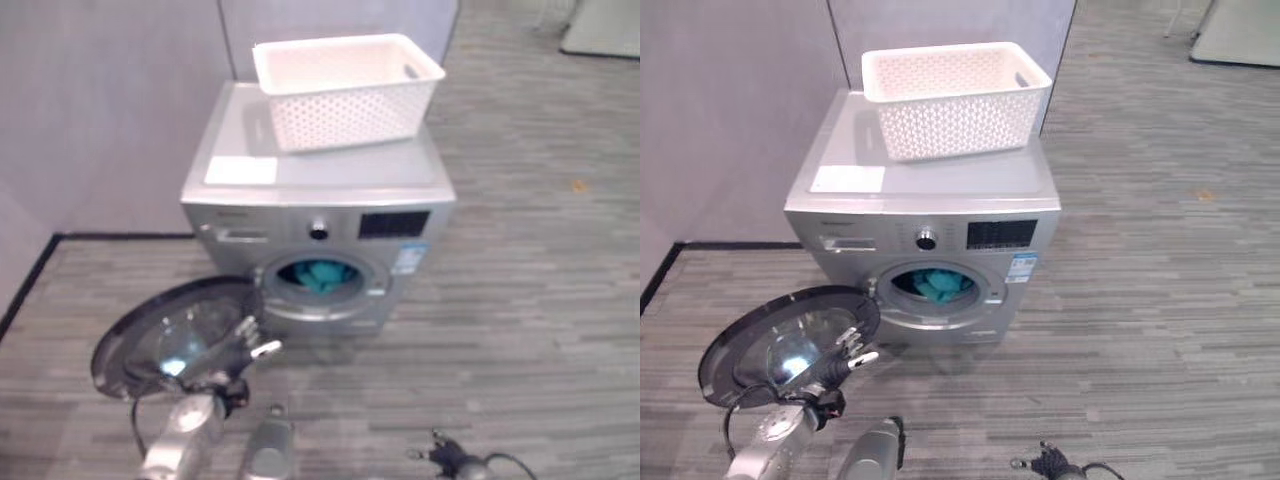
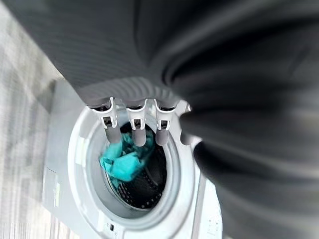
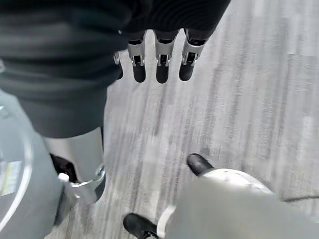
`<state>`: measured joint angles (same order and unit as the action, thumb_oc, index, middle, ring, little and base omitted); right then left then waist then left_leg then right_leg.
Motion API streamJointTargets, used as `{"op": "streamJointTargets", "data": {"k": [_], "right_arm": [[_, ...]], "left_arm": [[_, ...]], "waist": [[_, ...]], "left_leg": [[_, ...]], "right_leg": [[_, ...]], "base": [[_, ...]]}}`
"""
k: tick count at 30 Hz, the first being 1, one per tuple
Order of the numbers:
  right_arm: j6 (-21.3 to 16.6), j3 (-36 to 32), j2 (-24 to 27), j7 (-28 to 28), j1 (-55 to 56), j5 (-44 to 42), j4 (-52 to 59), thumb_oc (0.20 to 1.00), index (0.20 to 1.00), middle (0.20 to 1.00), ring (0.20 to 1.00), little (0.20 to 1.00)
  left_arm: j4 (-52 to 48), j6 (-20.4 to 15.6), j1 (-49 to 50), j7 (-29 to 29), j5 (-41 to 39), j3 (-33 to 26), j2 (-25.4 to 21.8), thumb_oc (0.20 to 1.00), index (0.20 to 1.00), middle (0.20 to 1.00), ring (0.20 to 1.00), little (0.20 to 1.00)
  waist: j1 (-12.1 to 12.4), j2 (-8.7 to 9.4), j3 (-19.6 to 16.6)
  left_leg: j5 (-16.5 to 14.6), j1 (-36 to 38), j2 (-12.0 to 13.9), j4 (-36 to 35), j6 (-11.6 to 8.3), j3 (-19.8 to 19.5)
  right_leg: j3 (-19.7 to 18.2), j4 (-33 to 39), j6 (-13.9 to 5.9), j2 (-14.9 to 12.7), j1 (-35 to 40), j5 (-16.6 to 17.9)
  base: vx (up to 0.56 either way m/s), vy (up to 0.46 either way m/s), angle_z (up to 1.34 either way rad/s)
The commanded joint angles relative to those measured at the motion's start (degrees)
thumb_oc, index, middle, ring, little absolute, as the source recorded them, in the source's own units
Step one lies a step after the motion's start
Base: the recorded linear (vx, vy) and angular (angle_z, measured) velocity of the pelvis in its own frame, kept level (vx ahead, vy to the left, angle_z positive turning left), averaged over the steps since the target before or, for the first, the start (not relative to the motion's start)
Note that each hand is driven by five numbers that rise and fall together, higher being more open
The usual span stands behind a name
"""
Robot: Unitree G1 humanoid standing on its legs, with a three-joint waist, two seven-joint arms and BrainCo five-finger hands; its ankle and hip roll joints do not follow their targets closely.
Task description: Grab the laundry basket,head to the washer,open it,put in the laundry and shut it.
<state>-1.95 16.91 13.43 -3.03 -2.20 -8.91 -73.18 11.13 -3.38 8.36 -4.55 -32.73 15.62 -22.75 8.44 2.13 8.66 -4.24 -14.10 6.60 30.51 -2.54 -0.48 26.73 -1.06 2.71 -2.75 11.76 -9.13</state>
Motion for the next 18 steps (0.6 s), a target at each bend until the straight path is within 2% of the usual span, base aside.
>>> {"op": "streamJointTargets", "data": {"k": [1, 6, 18], "right_arm": [[-0.05, -2.94, -0.73, 0.38, -2.0, 0.07, -2.29, 1.0, 1.0, 1.0, 1.0, 1.0], [0.3, -2.59, -1.45, 0.74, -2.49, 0.93, -2.86, 1.0, 1.0, 1.0, 1.0, 1.0], [0.86, -2.43, -2.5, 1.21, -2.22, 1.43, -4.12, 1.0, 1.0, 1.0, 1.0, 1.0]], "left_arm": [[-3.92, -2.68, -0.77, -0.72, -0.43, 0.61, 0.49, 1.0, 1.0, 1.0, 1.0, 1.0], [-3.7, -3.35, -2.12, -0.58, -0.27, 1.4, 1.28, 1.0, 1.0, 1.0, 1.0, 1.0], [-4.95, -3.8, -1.33, 0.11, 0.39, -0.09, 1.38, 1.0, 1.0, 1.0, 1.0, 1.0]], "waist": [[-0.96, -2.37, -4.82], [-1.29, -3.31, -7.49], [-1.09, -3.91, -8.24]], "left_leg": [[7.28, 13.52, 4.5, -24.13, -1.61, 2.39], [7.26, 17.54, 1.91, -32.31, -2.35, 2.87], [7.8, 18.46, 0.52, -34.57, -1.8, 2.26]], "right_leg": [[-4.06, -1.47, -3.8, 0.34, -5.99, 1.18], [-2.89, 1.62, -5.72, -2.23, -3.64, 4.02], [-1.81, 1.58, -6.18, -2.98, -2.47, 4.01]], "base": [[0.08, 0.172, 0.05], [0.08, 0.135, 0.48], [0.02, 0.008, 0.1]]}}
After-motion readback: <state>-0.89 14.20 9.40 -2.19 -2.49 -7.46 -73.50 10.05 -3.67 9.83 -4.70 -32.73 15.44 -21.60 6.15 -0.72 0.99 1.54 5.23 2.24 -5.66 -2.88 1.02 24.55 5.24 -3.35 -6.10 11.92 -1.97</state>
